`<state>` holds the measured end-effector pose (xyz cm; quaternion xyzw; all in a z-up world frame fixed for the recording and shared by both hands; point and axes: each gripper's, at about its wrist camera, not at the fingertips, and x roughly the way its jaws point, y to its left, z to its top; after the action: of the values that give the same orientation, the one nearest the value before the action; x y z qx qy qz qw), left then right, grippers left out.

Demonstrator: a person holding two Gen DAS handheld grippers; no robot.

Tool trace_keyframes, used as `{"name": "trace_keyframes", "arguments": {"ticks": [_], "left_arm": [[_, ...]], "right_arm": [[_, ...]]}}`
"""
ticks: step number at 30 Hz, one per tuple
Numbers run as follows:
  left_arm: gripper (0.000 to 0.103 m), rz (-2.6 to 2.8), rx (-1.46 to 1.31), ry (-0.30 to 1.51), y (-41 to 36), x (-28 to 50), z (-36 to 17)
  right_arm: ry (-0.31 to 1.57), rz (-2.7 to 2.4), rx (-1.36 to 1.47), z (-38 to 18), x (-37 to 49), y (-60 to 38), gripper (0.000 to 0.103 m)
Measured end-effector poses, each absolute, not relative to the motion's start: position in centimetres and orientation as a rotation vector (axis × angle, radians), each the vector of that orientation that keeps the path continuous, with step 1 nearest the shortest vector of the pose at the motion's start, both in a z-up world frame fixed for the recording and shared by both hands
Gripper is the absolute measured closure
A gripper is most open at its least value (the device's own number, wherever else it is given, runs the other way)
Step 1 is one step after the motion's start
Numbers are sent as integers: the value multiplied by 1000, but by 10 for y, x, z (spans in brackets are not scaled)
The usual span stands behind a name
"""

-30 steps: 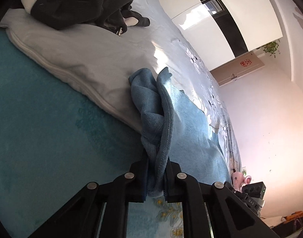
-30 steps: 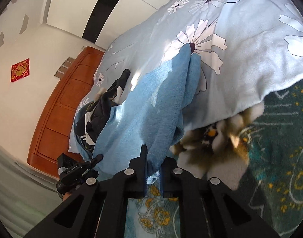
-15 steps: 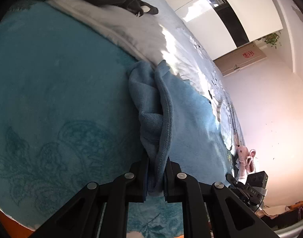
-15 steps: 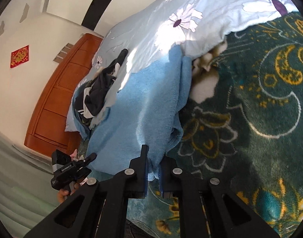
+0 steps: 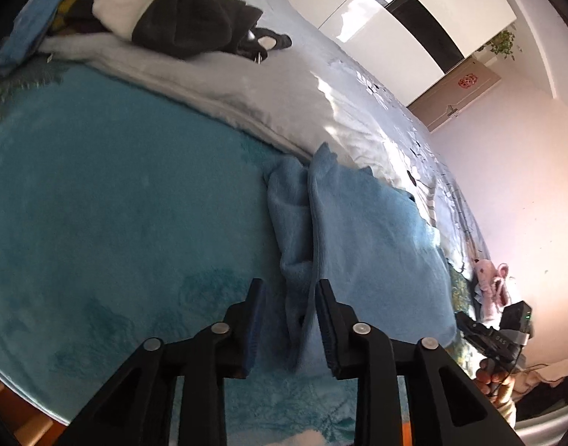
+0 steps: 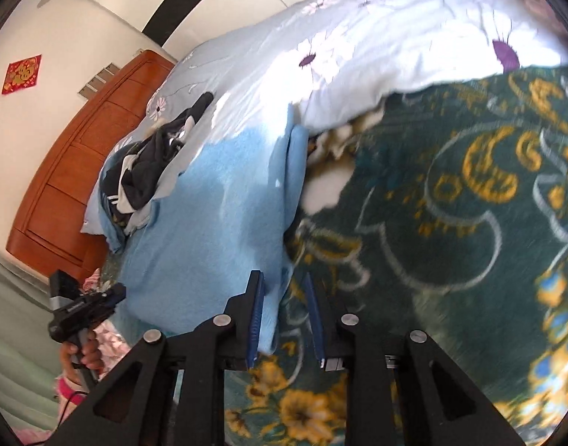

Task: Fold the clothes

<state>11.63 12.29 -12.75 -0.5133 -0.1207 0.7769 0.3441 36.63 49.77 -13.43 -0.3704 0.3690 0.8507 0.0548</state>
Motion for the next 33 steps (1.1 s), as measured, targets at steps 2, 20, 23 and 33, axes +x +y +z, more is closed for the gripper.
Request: {"name": "trace_keyframes", "arguments": {"ticks": [2, 20, 23, 33], "left_arm": [[69, 2025, -1295, -277, 143, 106, -112], [60, 2091, -1386, -319, 174, 22, -145], [60, 2141, -1314, -303, 148, 41, -122], [44, 2003, -1215, 60, 270, 148, -114]], "right_arm": [[1069, 2573, -1104, -127, 355, 504, 78], [1032, 2658, -1142, -142, 279, 509, 77], [1031, 2656, -1097, -134, 291, 511, 77], [1167, 2588, -1051, -152, 346, 507, 55]]}}
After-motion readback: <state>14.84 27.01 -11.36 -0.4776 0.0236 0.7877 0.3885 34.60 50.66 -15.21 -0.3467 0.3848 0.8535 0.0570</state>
